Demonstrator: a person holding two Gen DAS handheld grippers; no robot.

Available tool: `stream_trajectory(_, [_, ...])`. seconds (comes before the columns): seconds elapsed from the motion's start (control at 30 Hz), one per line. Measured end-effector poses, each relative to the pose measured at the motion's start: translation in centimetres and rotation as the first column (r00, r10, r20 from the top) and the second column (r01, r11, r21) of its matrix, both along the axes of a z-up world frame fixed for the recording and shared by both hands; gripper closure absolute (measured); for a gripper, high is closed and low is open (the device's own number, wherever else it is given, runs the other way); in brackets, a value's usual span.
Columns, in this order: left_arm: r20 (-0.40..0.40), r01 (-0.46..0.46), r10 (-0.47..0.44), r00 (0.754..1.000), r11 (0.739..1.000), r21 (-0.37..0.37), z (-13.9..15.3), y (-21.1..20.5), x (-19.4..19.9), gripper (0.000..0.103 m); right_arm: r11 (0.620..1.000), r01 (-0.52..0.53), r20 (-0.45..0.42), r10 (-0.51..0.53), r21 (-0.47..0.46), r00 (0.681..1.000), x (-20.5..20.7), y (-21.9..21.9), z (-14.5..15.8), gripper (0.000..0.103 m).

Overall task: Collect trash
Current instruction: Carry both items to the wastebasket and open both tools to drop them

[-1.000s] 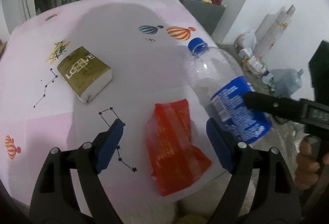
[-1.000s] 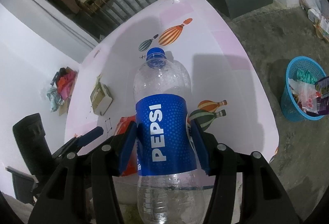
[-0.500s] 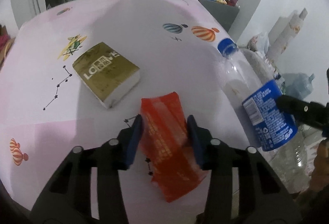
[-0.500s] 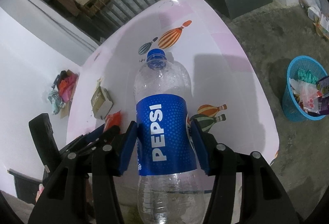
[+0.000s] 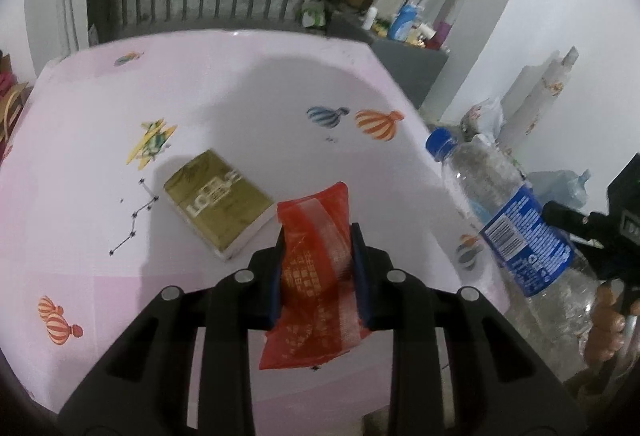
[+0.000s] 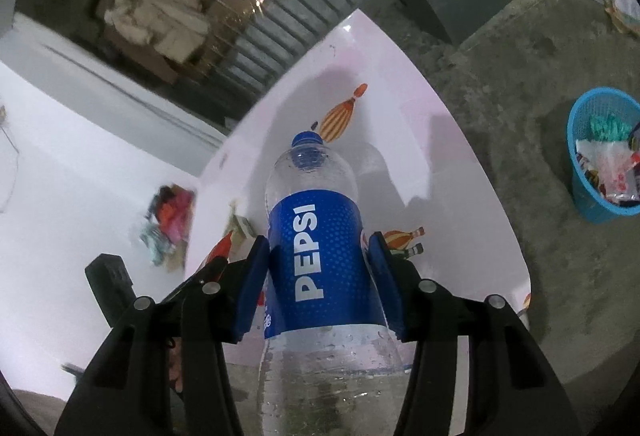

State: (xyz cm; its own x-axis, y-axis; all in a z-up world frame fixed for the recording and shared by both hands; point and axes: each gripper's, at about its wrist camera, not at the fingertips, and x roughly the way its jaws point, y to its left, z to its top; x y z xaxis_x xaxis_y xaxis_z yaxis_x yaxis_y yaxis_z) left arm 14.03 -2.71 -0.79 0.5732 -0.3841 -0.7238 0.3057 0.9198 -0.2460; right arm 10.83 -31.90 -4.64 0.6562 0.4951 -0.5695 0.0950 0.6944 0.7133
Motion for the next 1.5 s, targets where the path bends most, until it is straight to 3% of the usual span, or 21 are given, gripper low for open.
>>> stream_trajectory(0.33, [0.055, 0.120, -0.118, 0.991, 0.992, -0.034, 3.4, -4.1, -0.6, 0.078, 0.993, 0.098, 0.058, -0.102, 0.064, 0.993, -3.5, -3.9, 0.4, 0.053])
stream_trajectory(0.53, [0.058, 0.266, -0.261, 0.963, 0.959, -0.094, 5.5, -9.4, -0.3, 0.078, 0.966, 0.252, 0.075, -0.256, 0.059, 0.964, -7.2, -9.1, 0.6, 0.053])
stream_trajectory(0.67, [0.006, 0.407, -0.409, 0.912, 0.905, -0.126, 6.0, -16.5, 1.2, 0.078, 0.918, 0.394, 0.057, -0.396, 0.050, 0.916, -10.4, -13.4, 0.0, 0.053])
stream_trajectory(0.83, [-0.096, 0.562, -0.574, 0.813, 0.817, -0.128, 4.3, -28.0, 2.7, 0.077, 0.845, 0.534, -0.026, -0.534, 0.015, 0.845, -13.0, -18.2, -2.2, 0.053])
stream_trajectory(0.93, [-0.165, 0.607, -0.623, 0.765, 0.782, -0.140, 2.4, -34.1, 3.9, 0.076, 0.807, 0.591, -0.082, -0.587, 0.021, 0.805, -12.9, -21.3, -4.1, 0.053])
stream_trajectory(1.03, [-0.188, 0.646, -0.655, 0.732, 0.755, -0.114, 0.6, -40.3, 5.1, 0.074, 0.780, 0.626, -0.114, -0.620, 0.015, 0.776, -11.8, -24.3, -5.6, 0.052])
stream_trajectory(1.07, [-0.188, 0.651, -0.656, 0.731, 0.753, -0.097, 0.1, -41.9, 5.4, 0.066, 0.777, 0.629, -0.125, -0.623, 0.014, 0.772, -10.8, -25.7, -6.3, 0.052])
stream_trajectory(1.1, [-0.191, 0.652, -0.655, 0.731, 0.753, -0.086, -0.5, -43.4, 5.8, 0.053, 0.778, 0.628, -0.134, -0.621, 0.012, 0.772, -9.9, -26.7, -6.7, 0.052])
stream_trajectory(1.17, [-0.192, 0.636, -0.636, 0.748, 0.769, -0.069, -1.9, -45.8, 7.1, 0.032, 0.771, 0.636, -0.155, -0.626, 0.018, 0.764, -8.1, -29.0, -8.3, 0.049])
stream_trajectory(1.2, [-0.186, 0.621, -0.619, 0.763, 0.782, -0.052, -2.5, -46.8, 7.4, 0.031, 0.769, 0.639, -0.163, -0.628, 0.021, 0.761, -7.2, -30.3, -9.4, 0.043])
stream_trajectory(1.27, [-0.190, 0.587, -0.582, 0.791, 0.809, -0.032, -3.7, -47.7, 8.5, 0.030, 0.749, 0.662, -0.190, -0.651, -0.007, 0.735, -5.8, -32.3, -11.3, 0.043])
stream_trajectory(1.37, [-0.231, 0.543, -0.542, 0.808, 0.837, -0.067, -5.1, -46.4, 9.7, 0.026, 0.716, 0.698, -0.243, -0.679, -0.013, 0.693, -5.2, -33.7, -13.9, 0.043])
stream_trajectory(1.5, [-0.241, 0.517, -0.513, 0.824, 0.855, -0.053, -5.9, -42.6, 9.8, 0.025, 0.725, 0.688, -0.249, -0.664, 0.016, 0.705, -6.4, -32.0, -15.2, 0.043])
